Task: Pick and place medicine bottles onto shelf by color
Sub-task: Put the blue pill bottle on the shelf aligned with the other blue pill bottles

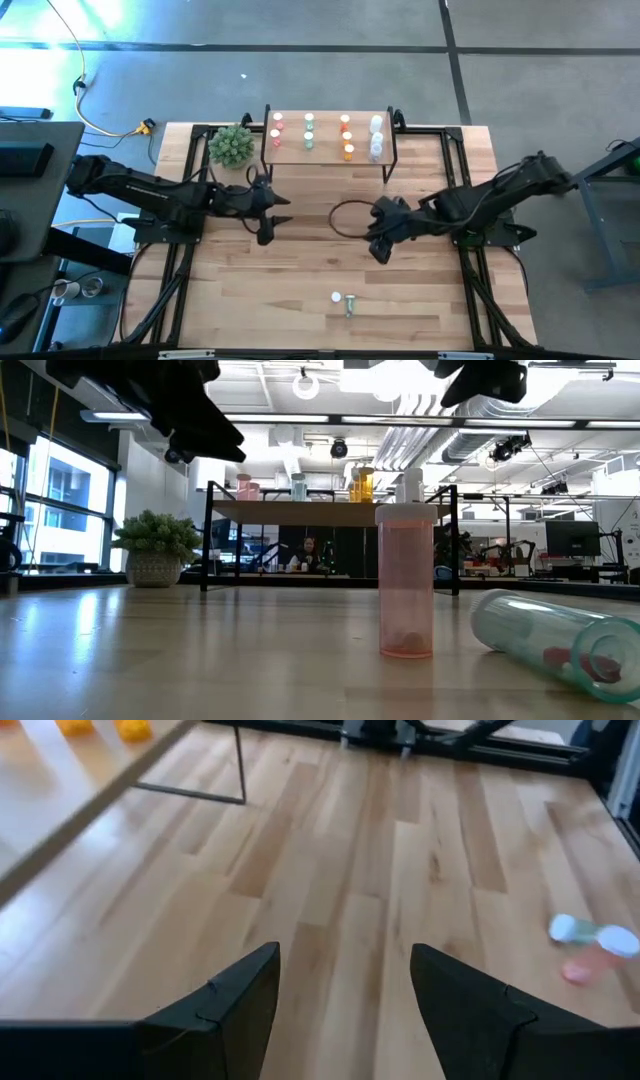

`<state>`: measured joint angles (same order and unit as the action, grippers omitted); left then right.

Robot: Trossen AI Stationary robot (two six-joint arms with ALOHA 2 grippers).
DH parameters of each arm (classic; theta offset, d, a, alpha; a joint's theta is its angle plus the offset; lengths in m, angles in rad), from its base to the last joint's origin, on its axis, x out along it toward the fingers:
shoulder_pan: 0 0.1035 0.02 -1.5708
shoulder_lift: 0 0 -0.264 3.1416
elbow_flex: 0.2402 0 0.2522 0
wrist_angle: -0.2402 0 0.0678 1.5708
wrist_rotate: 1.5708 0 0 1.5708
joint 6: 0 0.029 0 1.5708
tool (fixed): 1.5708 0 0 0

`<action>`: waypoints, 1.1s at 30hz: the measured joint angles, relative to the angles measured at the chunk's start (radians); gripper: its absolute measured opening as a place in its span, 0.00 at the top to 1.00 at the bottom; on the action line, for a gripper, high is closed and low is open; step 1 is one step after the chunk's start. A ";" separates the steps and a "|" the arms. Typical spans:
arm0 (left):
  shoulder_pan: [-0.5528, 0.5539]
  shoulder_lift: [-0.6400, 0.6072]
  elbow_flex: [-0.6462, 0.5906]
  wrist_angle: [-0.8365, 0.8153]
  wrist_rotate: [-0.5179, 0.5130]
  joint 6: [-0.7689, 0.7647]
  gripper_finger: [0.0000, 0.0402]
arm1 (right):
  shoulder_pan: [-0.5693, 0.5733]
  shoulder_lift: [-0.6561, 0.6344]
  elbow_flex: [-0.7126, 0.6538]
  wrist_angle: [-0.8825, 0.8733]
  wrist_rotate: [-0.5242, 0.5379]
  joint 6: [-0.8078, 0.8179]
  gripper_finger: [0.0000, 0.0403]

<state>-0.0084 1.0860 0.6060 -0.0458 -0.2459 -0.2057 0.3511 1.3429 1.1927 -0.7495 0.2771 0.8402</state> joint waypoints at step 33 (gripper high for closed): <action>-0.032 -0.014 0.000 -0.123 0.062 -0.027 0.47 | 0.142 0.295 0.415 -0.039 0.046 0.256 0.61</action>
<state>-0.0402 1.0721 0.6060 -0.1692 -0.1841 -0.2328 0.4934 1.6383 1.6074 -0.7883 0.3229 1.0964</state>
